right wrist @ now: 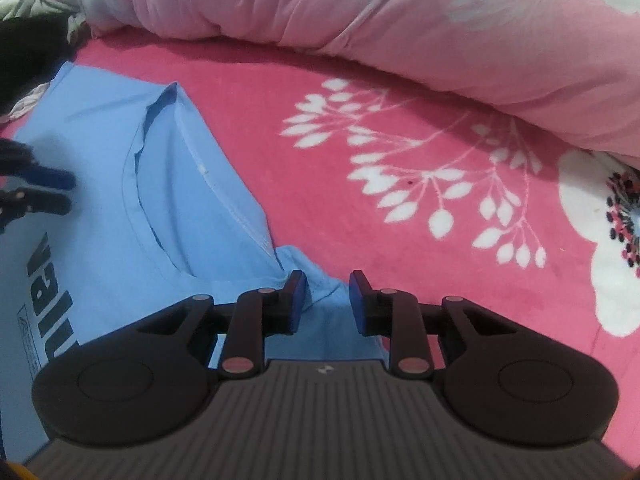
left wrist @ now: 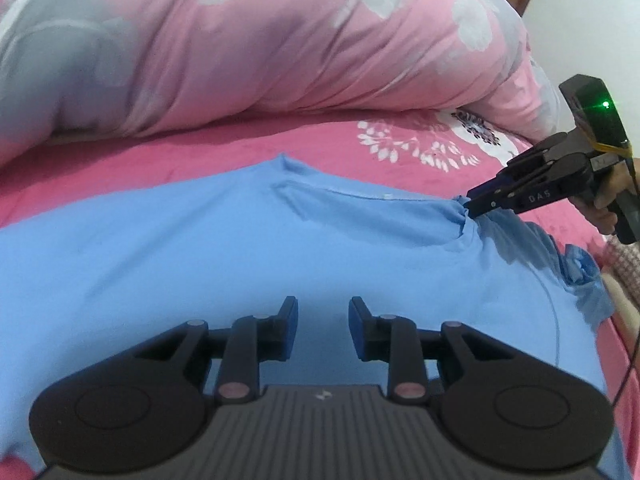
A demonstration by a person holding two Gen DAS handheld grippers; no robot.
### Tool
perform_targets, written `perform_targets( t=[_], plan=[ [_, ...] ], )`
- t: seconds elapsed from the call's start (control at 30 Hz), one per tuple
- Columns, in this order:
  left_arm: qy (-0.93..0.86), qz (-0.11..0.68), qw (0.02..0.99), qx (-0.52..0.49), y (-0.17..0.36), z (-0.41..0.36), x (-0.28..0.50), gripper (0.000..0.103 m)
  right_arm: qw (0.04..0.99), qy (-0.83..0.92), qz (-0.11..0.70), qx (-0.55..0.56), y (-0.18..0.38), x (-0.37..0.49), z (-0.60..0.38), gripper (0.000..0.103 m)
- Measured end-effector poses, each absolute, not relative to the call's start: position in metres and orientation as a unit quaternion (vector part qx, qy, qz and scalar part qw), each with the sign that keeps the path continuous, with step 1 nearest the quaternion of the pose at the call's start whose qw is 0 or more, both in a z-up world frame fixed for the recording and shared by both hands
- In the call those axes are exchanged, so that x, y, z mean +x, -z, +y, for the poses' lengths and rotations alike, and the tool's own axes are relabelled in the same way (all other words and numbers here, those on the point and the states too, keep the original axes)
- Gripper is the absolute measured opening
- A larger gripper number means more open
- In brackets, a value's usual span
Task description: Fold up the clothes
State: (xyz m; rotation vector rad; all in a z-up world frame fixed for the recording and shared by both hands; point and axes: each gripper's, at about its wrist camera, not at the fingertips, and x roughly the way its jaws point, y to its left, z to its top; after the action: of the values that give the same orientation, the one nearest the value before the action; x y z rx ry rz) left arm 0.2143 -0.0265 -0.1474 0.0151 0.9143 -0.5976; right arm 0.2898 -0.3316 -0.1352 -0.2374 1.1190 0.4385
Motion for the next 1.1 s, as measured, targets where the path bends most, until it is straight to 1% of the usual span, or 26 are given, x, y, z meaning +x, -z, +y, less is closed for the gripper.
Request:
perform_targets(
  t=[0.1, 0.17, 0.2, 0.23, 0.33, 0.43, 0.53, 0.67, 0.8, 0.83, 0.93, 1.1],
  plan=[
    [0.286, 0.432, 0.855, 0.018, 0.148, -0.037, 0.215, 0.029, 0.814, -0.22, 0.524, -0.118, 0.135, 0.288, -0.33, 0.024],
    [0.283, 0.43, 0.857, 0.025, 0.15, -0.043, 0.217, 0.029, 0.81, -0.232, 0.524, -0.12, 0.134, 0.286, -0.329, 0.018],
    [0.279, 0.429, 0.859, 0.027, 0.151, -0.045, 0.218, 0.029, 0.81, -0.237, 0.522, -0.124, 0.133, 0.285, -0.328, 0.008],
    [0.274, 0.428, 0.861, 0.027, 0.152, -0.046, 0.218, 0.029, 0.811, -0.239, 0.518, -0.131, 0.132, 0.283, -0.326, 0.006],
    [0.251, 0.427, 0.867, 0.041, 0.153, -0.05, 0.215, 0.029, 0.834, -0.222, 0.481, -0.151, 0.122, 0.275, -0.324, 0.005],
    [0.239, 0.423, 0.871, 0.069, 0.153, -0.058, 0.212, 0.029, 0.864, -0.185, 0.455, -0.112, 0.111, 0.27, -0.337, 0.005],
    [0.235, 0.419, 0.873, 0.081, 0.153, -0.061, 0.21, 0.029, 0.878, -0.163, 0.441, -0.093, 0.115, 0.264, -0.345, 0.005],
    [0.234, 0.417, 0.874, 0.086, 0.153, -0.061, 0.208, 0.029, 0.889, -0.123, 0.442, -0.013, 0.133, 0.271, -0.363, 0.006],
    [0.233, 0.415, 0.875, 0.091, 0.153, -0.062, 0.206, 0.029, 0.896, -0.045, 0.429, 0.102, 0.146, 0.281, -0.394, 0.007],
    [0.233, 0.415, 0.875, 0.091, 0.153, -0.062, 0.206, 0.029, 0.898, -0.022, 0.425, 0.113, 0.146, 0.282, -0.401, 0.008],
    [0.232, 0.417, 0.874, 0.087, 0.153, -0.062, 0.207, 0.029, 0.899, 0.011, 0.418, 0.128, 0.139, 0.278, -0.418, 0.009],
    [0.23, 0.421, 0.874, 0.083, 0.152, -0.062, 0.209, 0.031, 0.91, 0.003, 0.399, 0.116, 0.094, 0.242, -0.43, 0.009]
  ],
)
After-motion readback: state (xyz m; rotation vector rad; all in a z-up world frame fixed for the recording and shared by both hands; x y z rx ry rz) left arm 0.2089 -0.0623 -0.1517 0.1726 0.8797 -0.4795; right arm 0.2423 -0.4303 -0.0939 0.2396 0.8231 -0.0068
